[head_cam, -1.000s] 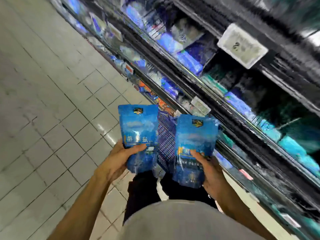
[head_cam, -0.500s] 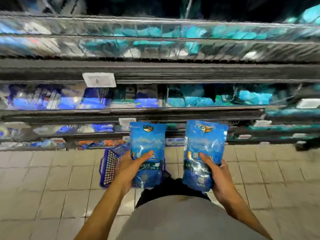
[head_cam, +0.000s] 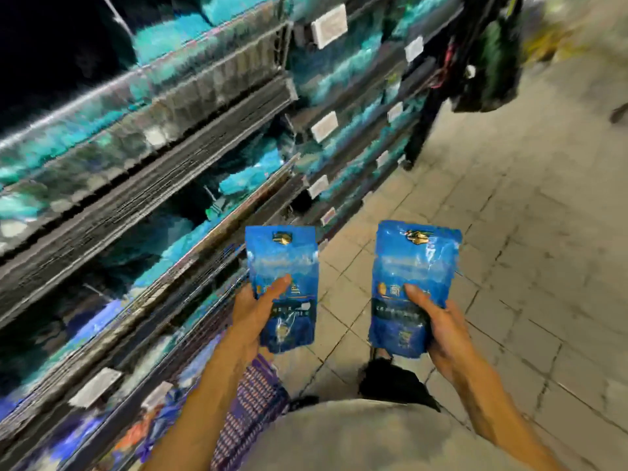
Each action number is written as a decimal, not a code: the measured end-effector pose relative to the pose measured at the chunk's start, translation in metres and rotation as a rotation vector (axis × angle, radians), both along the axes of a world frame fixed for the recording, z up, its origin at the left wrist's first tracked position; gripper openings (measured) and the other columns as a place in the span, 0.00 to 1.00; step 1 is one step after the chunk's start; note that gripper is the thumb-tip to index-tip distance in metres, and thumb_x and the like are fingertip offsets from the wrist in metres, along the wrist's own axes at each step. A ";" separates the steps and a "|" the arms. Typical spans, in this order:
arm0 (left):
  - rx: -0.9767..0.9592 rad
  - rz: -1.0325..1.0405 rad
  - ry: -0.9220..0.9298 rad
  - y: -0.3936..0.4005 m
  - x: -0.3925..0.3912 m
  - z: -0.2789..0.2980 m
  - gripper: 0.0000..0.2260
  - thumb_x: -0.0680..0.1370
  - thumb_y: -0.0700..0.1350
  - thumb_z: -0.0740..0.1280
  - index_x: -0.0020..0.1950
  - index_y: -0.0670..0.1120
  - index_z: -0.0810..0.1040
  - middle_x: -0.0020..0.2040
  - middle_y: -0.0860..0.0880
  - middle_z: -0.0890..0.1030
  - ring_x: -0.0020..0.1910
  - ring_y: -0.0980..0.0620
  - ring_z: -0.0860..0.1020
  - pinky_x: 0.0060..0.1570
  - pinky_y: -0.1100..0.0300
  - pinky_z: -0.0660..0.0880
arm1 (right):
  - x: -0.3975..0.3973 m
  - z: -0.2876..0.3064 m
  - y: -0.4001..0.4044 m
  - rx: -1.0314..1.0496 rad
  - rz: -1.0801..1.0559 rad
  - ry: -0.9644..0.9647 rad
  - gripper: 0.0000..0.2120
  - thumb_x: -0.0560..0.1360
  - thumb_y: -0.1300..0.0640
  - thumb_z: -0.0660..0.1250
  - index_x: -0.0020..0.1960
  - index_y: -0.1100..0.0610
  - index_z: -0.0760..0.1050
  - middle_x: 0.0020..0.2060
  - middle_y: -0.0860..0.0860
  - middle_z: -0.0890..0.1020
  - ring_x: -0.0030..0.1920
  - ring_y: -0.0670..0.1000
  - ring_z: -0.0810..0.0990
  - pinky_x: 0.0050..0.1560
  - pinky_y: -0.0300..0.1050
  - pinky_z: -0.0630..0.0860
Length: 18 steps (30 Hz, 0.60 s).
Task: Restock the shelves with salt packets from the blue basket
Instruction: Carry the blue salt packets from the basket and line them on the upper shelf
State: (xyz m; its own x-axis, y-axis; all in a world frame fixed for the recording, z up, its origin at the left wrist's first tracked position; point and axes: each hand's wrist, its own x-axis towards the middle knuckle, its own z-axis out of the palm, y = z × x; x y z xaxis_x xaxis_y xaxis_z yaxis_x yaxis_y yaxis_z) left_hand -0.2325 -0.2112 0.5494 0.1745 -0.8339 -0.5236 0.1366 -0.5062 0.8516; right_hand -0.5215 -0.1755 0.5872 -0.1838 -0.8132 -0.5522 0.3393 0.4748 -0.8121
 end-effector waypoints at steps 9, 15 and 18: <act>-0.043 -0.181 0.077 -0.101 -0.175 0.015 0.20 0.62 0.61 0.80 0.52 0.58 0.85 0.54 0.48 0.87 0.52 0.43 0.86 0.57 0.37 0.80 | -0.162 -0.007 -0.054 -0.055 -0.122 -0.057 0.21 0.68 0.48 0.76 0.60 0.50 0.79 0.53 0.53 0.87 0.51 0.56 0.87 0.44 0.54 0.84; -0.044 -0.188 0.086 -0.160 -0.272 0.036 0.28 0.60 0.61 0.82 0.56 0.52 0.84 0.53 0.45 0.87 0.51 0.40 0.86 0.55 0.39 0.81 | -0.251 0.008 -0.113 -0.079 -0.110 -0.032 0.26 0.66 0.44 0.77 0.61 0.49 0.78 0.53 0.52 0.87 0.52 0.55 0.87 0.45 0.55 0.84; -0.095 -0.185 0.096 -0.192 -0.302 0.053 0.27 0.59 0.62 0.83 0.55 0.53 0.84 0.53 0.45 0.87 0.51 0.41 0.86 0.46 0.47 0.83 | -0.280 0.018 -0.150 -0.107 -0.092 -0.020 0.28 0.64 0.42 0.77 0.61 0.49 0.78 0.52 0.51 0.87 0.51 0.55 0.87 0.44 0.55 0.84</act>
